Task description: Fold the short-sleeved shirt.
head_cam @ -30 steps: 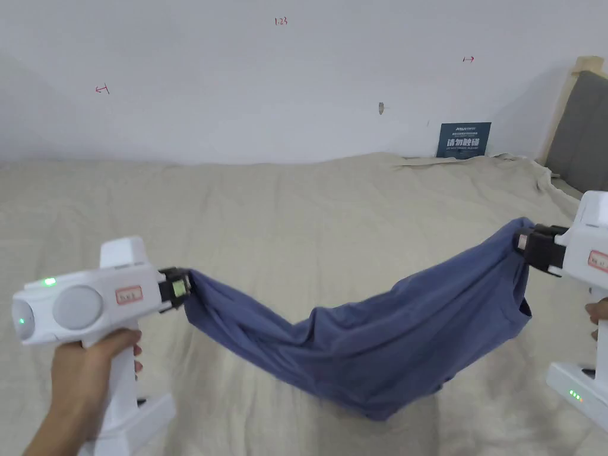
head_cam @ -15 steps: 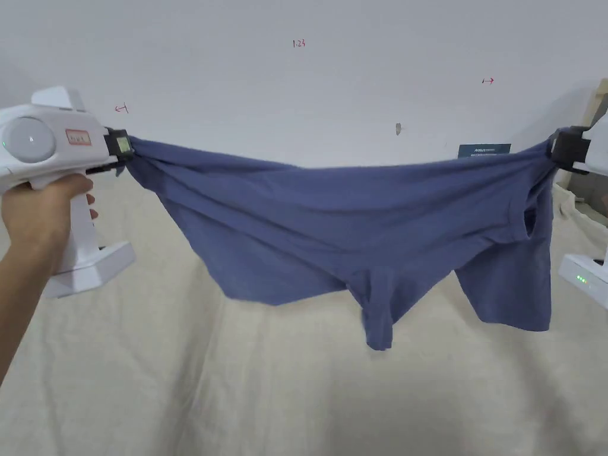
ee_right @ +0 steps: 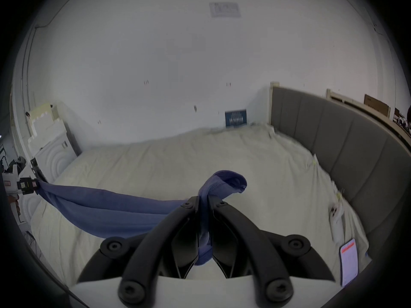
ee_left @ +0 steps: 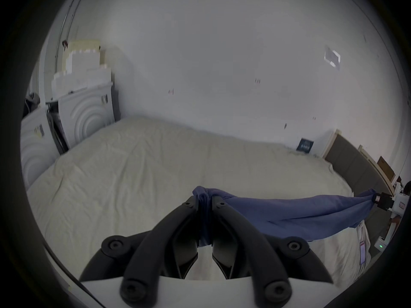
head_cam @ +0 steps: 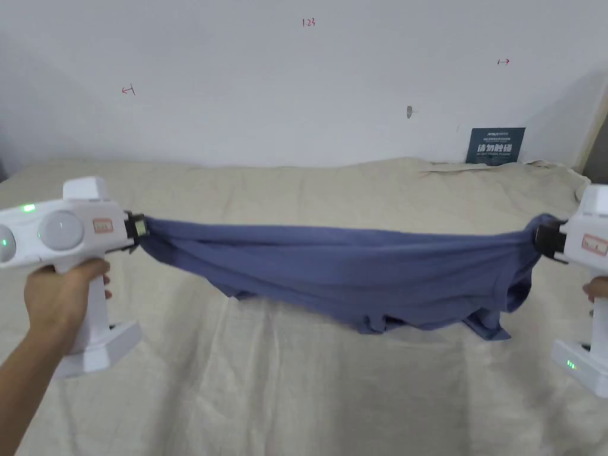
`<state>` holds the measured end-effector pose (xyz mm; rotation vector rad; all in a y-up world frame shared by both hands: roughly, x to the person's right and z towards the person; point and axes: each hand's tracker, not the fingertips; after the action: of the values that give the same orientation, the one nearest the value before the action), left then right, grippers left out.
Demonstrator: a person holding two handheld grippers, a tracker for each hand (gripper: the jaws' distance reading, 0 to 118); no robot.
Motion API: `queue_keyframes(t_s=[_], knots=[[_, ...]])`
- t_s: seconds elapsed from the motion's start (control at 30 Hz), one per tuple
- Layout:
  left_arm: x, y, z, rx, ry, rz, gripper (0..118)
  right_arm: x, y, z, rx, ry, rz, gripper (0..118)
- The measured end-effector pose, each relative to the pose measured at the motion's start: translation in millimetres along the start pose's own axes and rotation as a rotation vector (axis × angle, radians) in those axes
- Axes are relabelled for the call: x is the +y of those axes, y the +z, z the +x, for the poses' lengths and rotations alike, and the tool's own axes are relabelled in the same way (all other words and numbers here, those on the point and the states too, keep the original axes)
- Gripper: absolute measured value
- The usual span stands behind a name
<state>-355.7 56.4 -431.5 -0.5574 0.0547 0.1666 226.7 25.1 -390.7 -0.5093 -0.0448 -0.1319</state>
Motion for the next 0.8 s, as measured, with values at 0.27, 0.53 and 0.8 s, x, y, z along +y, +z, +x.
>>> queue_keyframes(t_s=[0.27, 0.53, 0.8], knots=[[-135.9, 3.2, -34.6, 0.039, 0.035, -0.218, 8, -118.6, 17.4, 13.6, 0.01, -0.051, -0.18, 6], [-219.0, 20.5, -61.7, 0.073, 0.046, -0.327, 8, -200.0, 59.3, 20.9, 0.004, -0.113, -0.274, 6], [-248.1, 74.3, -83.1, 0.064, 0.043, -0.341, 8, -239.2, 115.6, 20.5, 0.018, -0.149, -0.29, 6]])
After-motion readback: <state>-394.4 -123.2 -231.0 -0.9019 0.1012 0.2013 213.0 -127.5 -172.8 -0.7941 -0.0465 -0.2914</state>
